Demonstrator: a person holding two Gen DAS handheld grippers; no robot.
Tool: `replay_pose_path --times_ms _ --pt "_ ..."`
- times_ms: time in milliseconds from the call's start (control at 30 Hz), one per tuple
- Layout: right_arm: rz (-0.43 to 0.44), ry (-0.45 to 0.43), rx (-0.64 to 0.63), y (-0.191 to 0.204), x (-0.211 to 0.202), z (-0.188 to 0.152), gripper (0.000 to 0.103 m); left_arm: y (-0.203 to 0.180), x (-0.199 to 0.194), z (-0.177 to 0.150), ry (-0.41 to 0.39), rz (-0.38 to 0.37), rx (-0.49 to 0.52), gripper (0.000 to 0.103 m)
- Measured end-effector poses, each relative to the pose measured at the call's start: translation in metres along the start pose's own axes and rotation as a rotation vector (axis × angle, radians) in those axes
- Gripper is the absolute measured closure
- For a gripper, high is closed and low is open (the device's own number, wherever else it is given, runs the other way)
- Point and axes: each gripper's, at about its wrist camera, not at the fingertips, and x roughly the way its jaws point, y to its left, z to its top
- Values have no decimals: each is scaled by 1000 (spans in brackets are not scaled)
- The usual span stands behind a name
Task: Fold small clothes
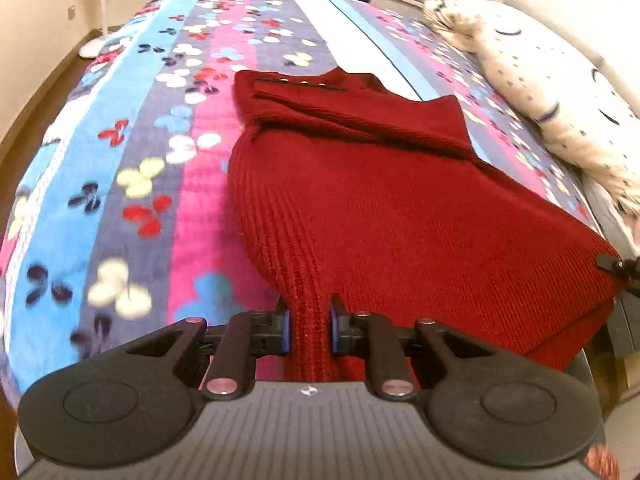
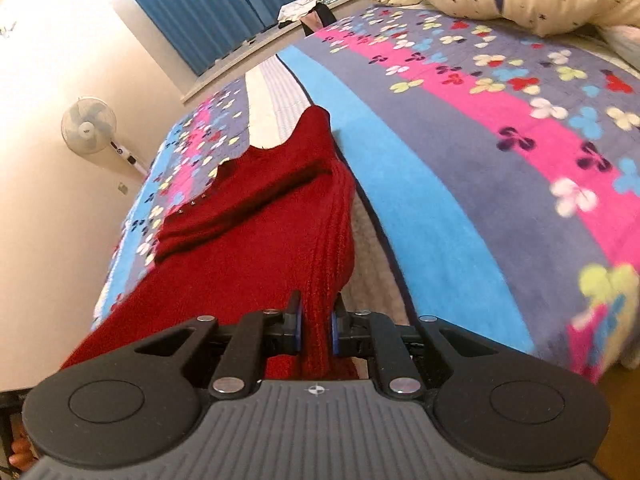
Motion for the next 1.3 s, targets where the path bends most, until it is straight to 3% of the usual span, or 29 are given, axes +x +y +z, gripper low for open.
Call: replay_pose_path --times_ms 200,367,567,767,800,833,867,900,933,967,1067,1167,1300 --pt "-4 60 110 -22 -60 -48 90 -4 -37 -67 45 -48 -38 84" --pt "-6 99 138 -14 -63 -36 90 6 -37 -59 54 -49 -84 84" --pt "9 118 213 1 -13 43 90 20 -20 19 18 -56 -119 84" --pt "-55 86 317 10 108 161 90 41 60 163 -31 -18 -127 81" --pt "-86 83 343 7 133 177 89 50 84 191 -33 5 -164 73" --pt "-121 83 368 5 159 193 87 60 107 213 -28 30 -206 56" --pt "-159 83 377 3 186 206 79 71 134 239 -19 78 -250 26" --pt "-209 71 372 -1 213 215 70 83 156 257 -10 148 -299 16" --pt "-272 50 361 -3 231 220 47 91 168 270 -16 205 -327 14" --pt "-297 26 343 -5 242 222 36 100 178 280 -30 254 -351 14" --pt "-208 19 312 -19 247 208 32 119 189 280 -24 190 -404 13" --pt "-129 25 265 -34 241 182 29 116 193 253 -15 140 -305 7" --pt "-174 59 203 -43 256 163 29 107 213 220 50 68 -229 6"
